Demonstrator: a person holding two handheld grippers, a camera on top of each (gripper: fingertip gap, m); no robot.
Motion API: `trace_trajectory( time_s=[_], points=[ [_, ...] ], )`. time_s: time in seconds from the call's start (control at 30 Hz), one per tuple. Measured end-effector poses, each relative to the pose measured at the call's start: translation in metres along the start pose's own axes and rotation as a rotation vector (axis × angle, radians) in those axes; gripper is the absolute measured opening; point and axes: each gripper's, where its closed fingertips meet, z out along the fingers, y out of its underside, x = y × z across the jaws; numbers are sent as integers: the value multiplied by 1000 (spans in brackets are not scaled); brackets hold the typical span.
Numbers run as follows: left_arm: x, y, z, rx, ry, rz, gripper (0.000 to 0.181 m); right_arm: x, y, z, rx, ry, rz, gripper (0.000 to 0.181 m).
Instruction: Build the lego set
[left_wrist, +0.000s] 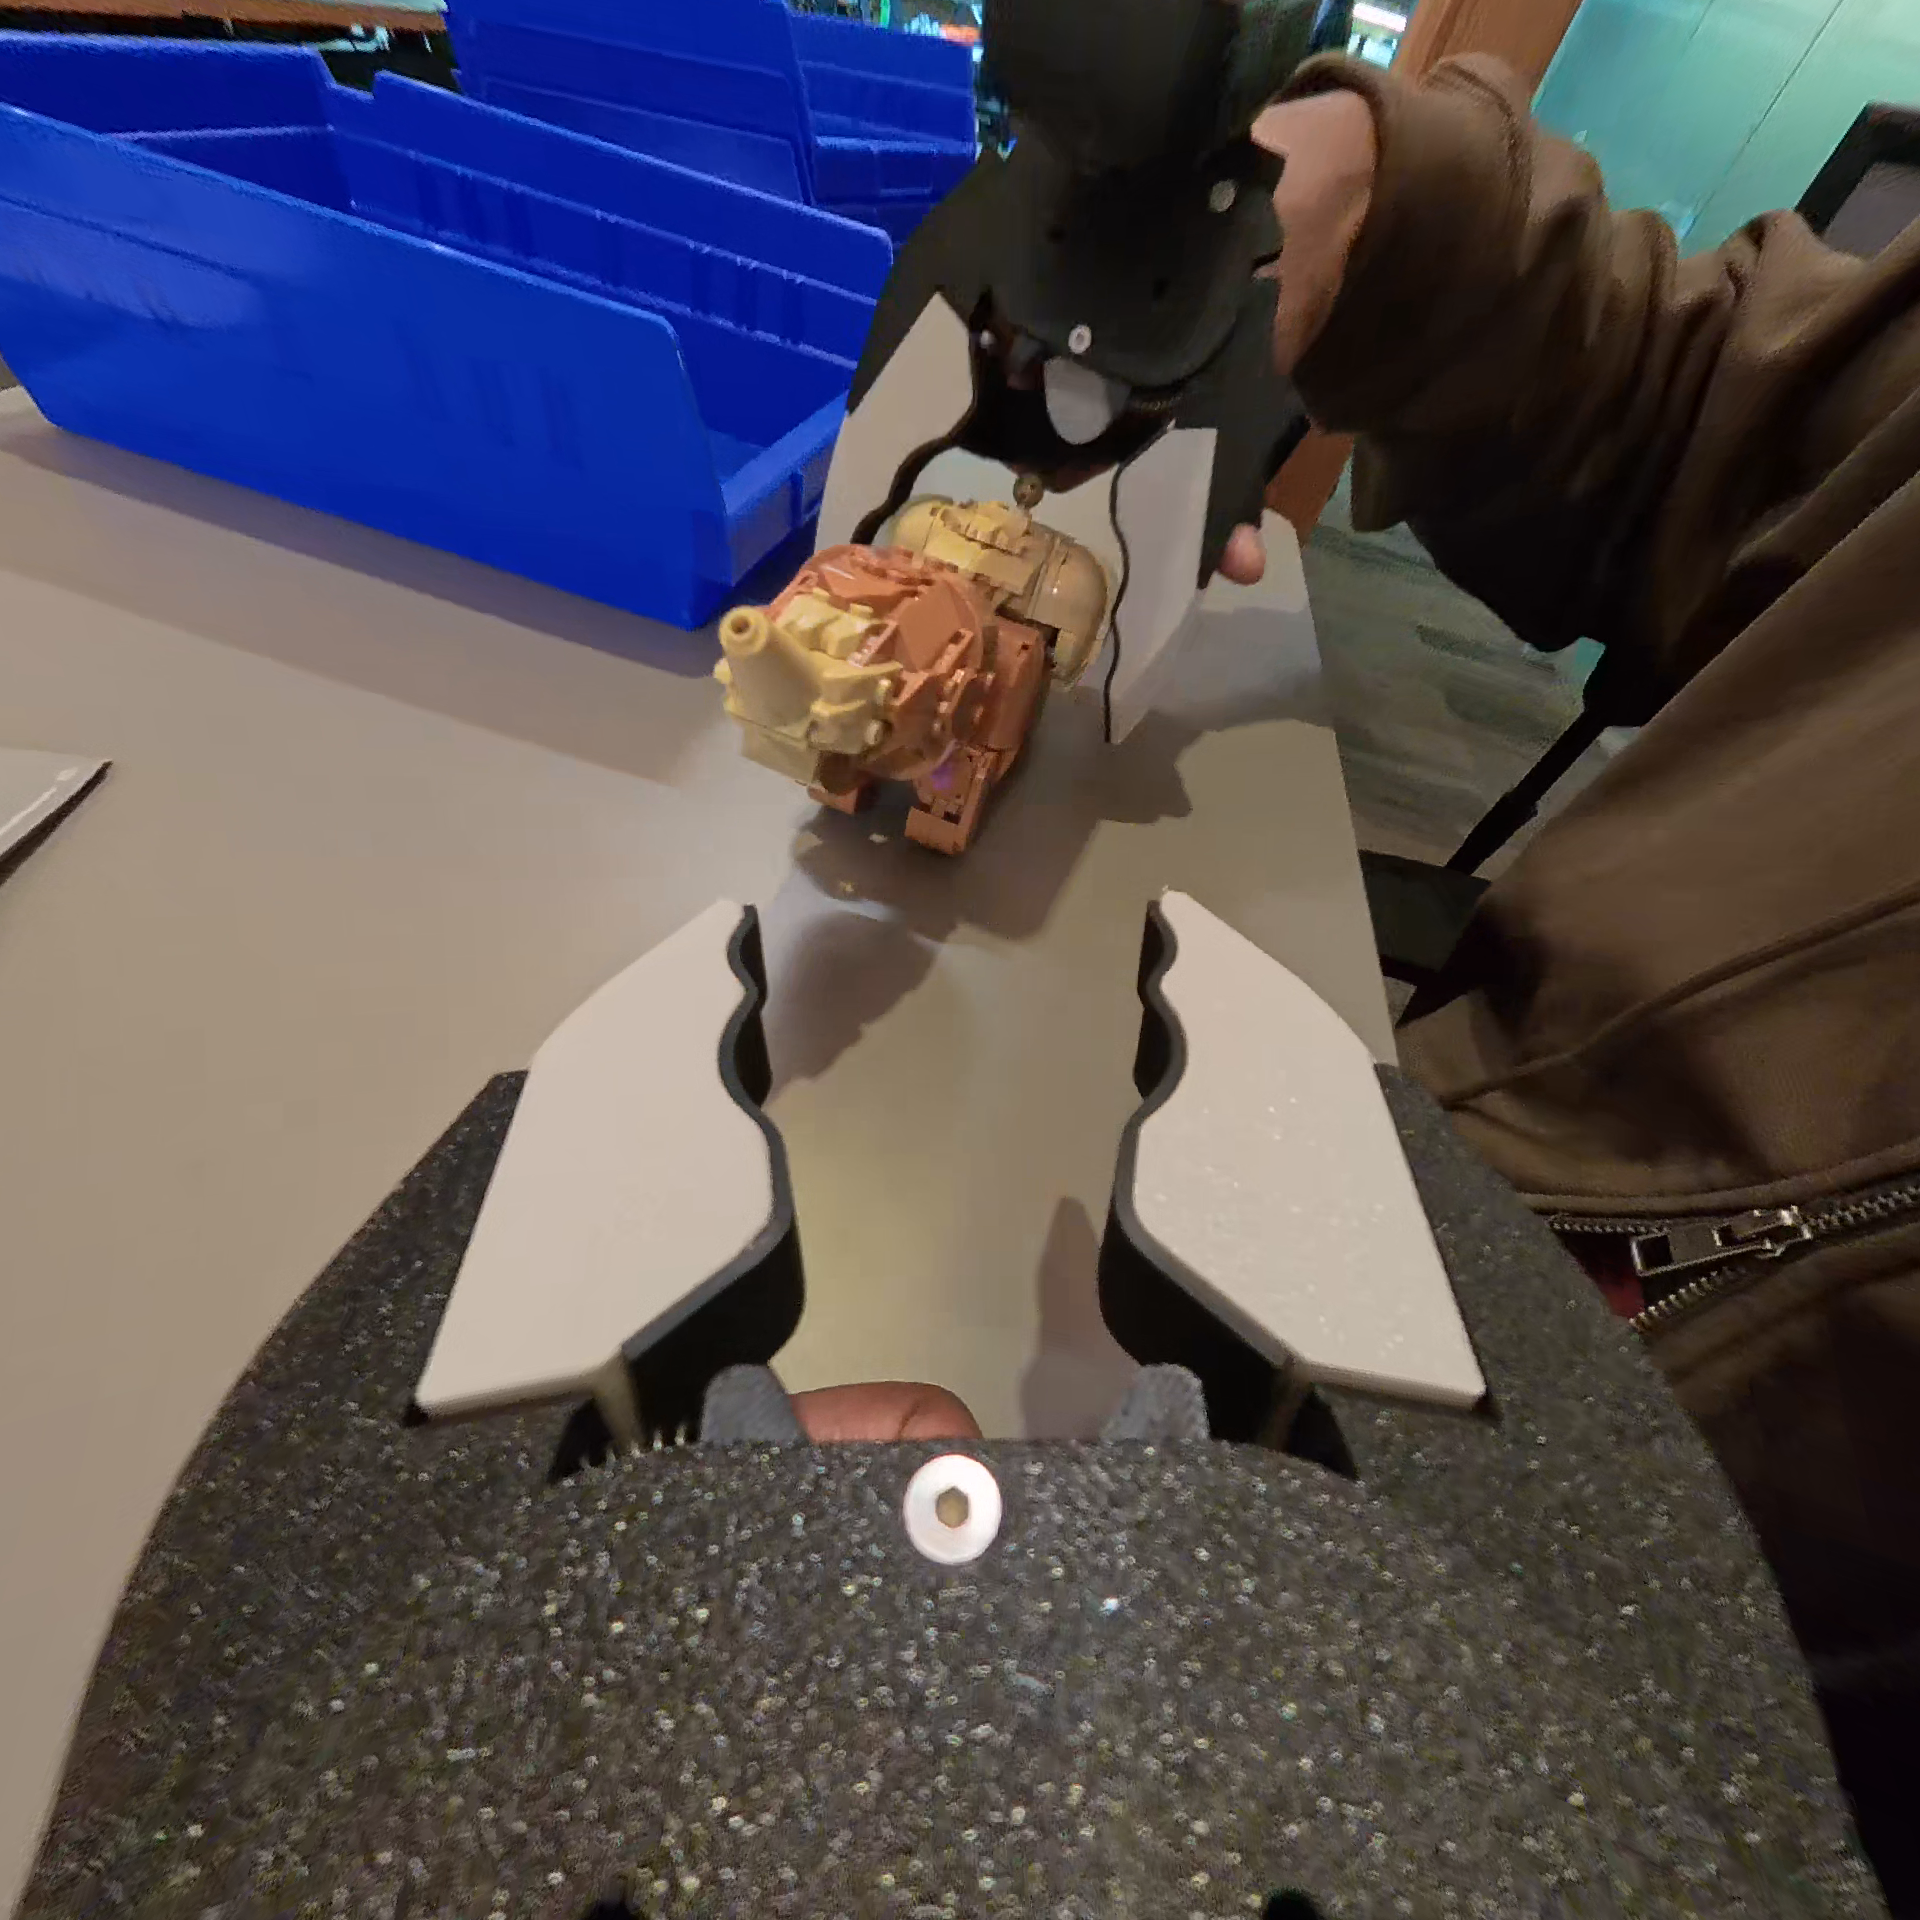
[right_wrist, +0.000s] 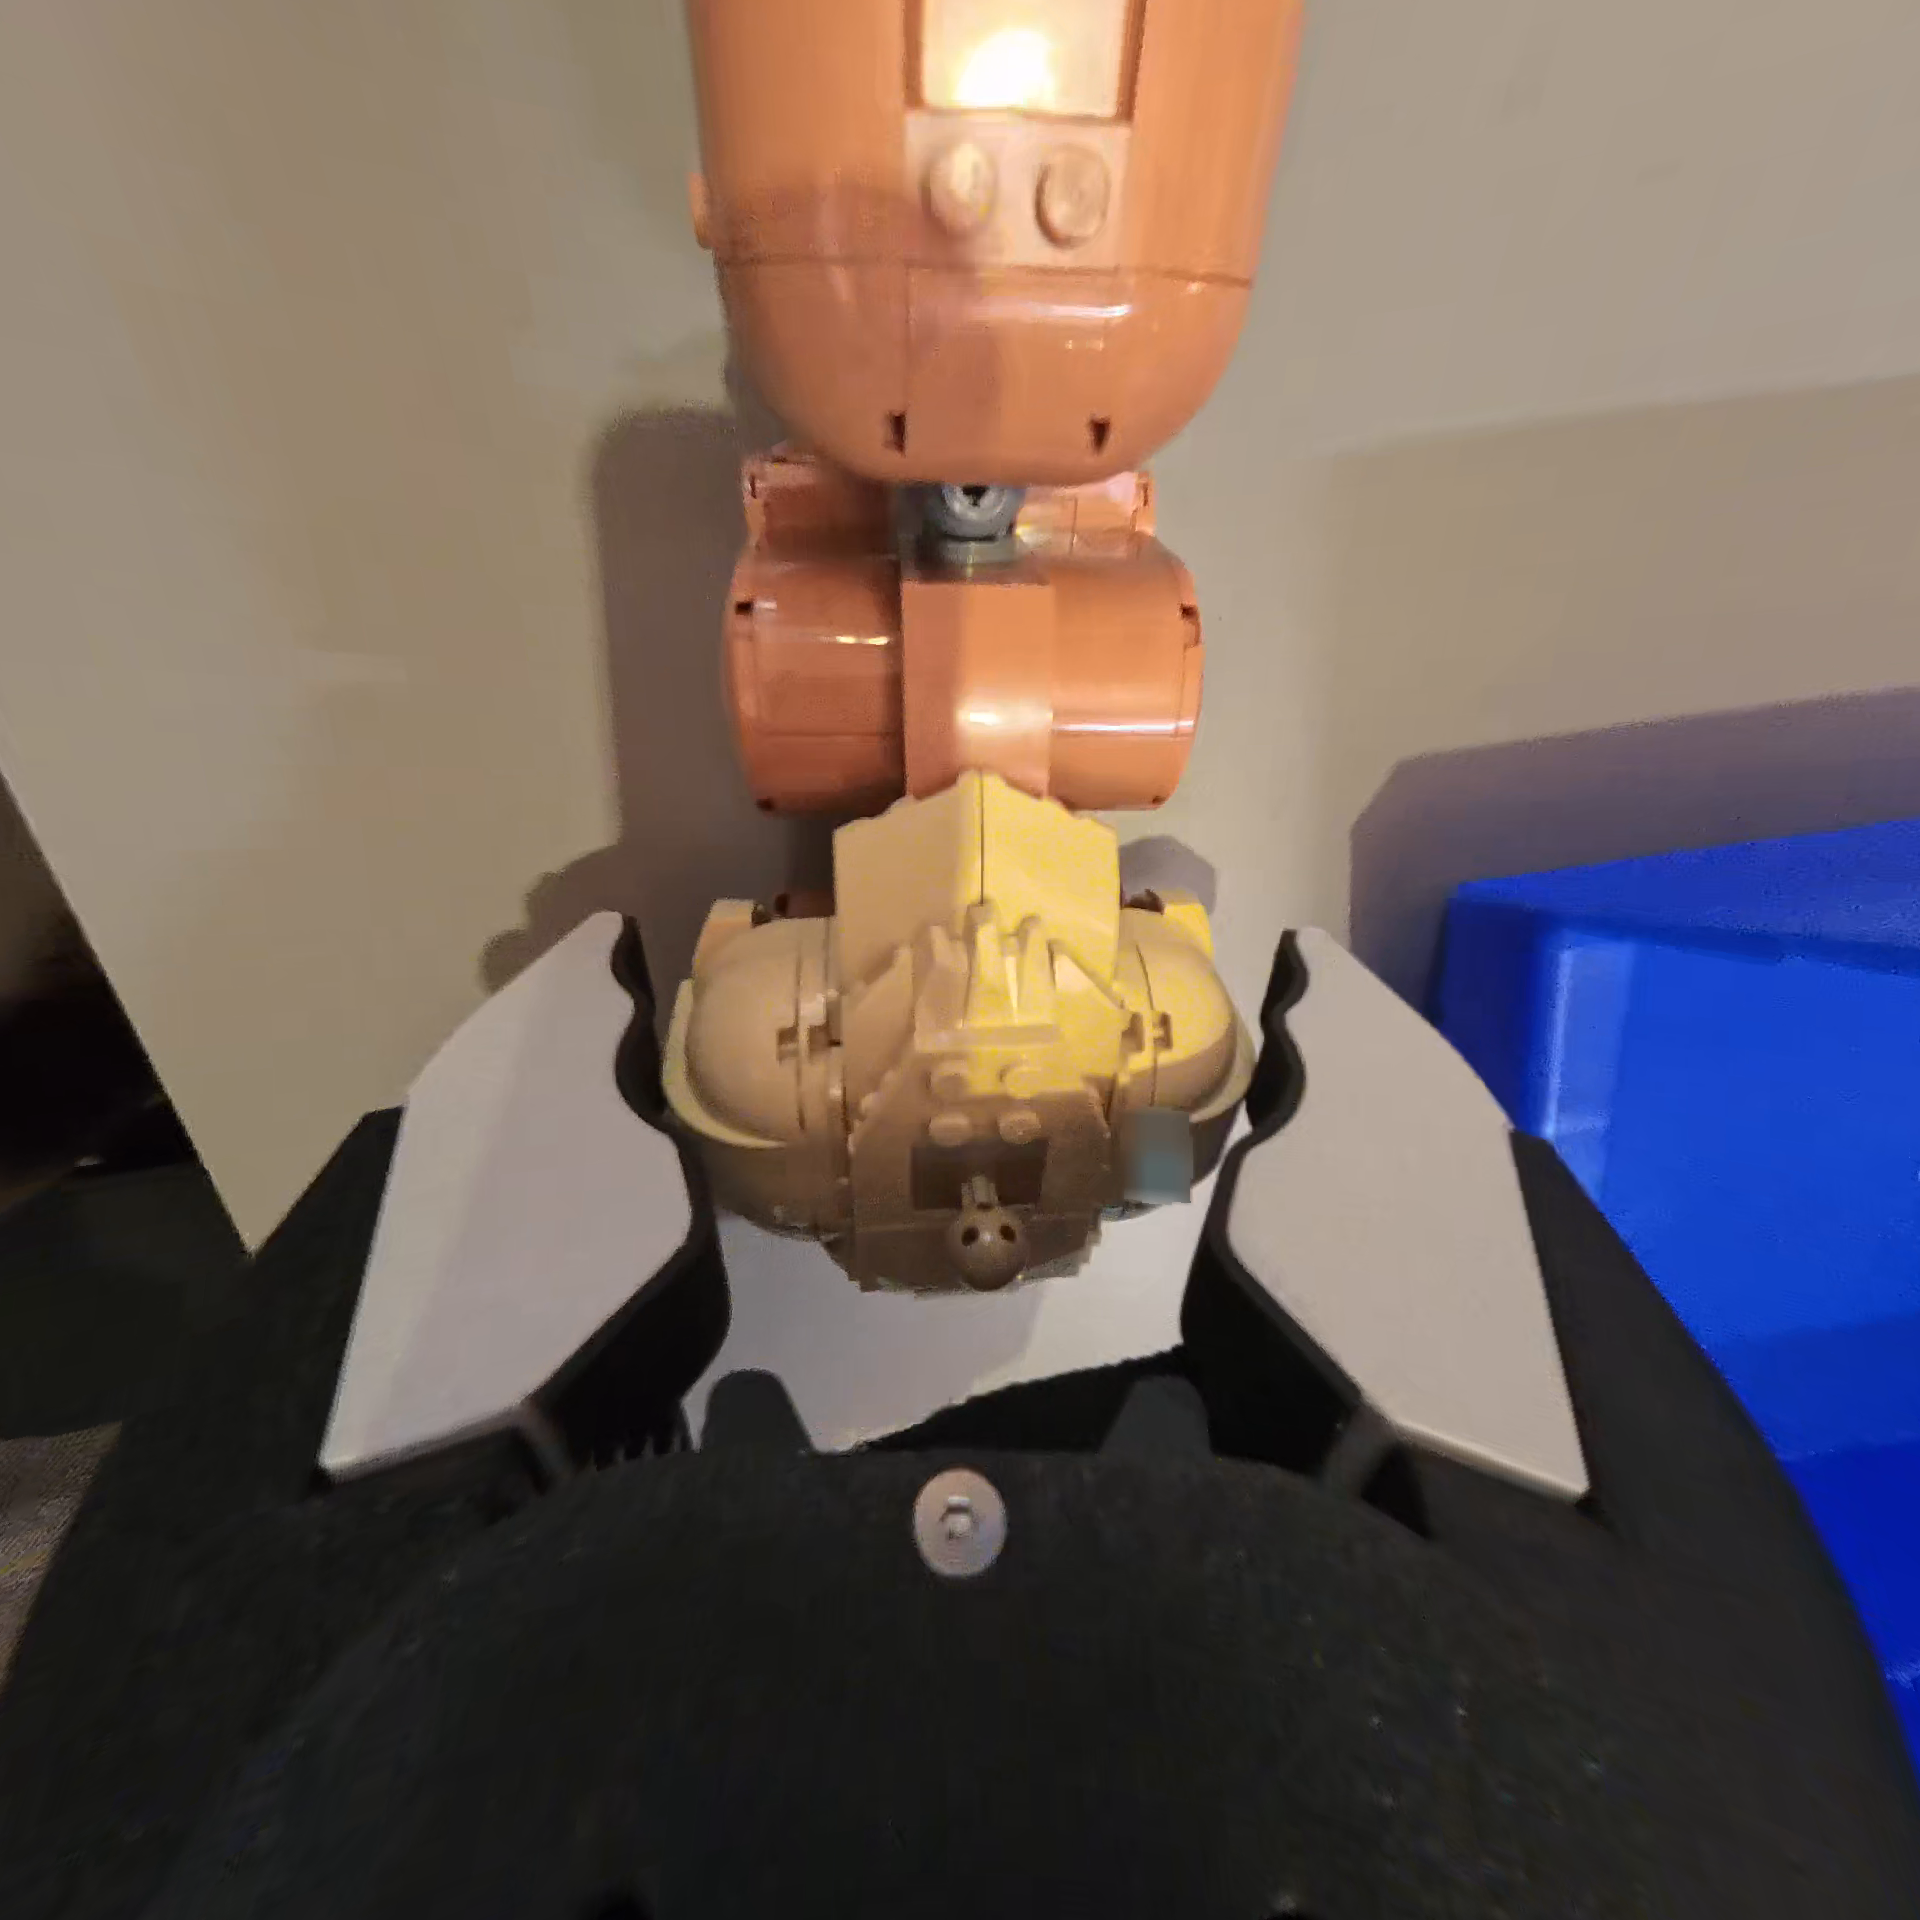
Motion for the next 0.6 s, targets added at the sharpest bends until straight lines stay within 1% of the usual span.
trace_trajectory(
  time_s=[0.1, 0.2, 0.3, 0.4, 0.6],
  points=[
    [7, -1, -10, 47, 3, -6, 69, -1, 2, 0, -49, 12, 17, 112],
    [12, -3, -19, 82, 6, 3, 68, -3, 6, -2, -59, 28, 62, 111],
    [16, -6, -26, 111, 13, 10, 67, -8, 20, -7, -66, 49, 93, 111],
    [20, -8, -31, 129, 24, 16, 67, -16, 43, -14, -62, 56, 112, 110],
    [27, -11, -34, 148, 41, 44, 66, -19, 111, -35, -92, 98, 97, 110]
  ],
)
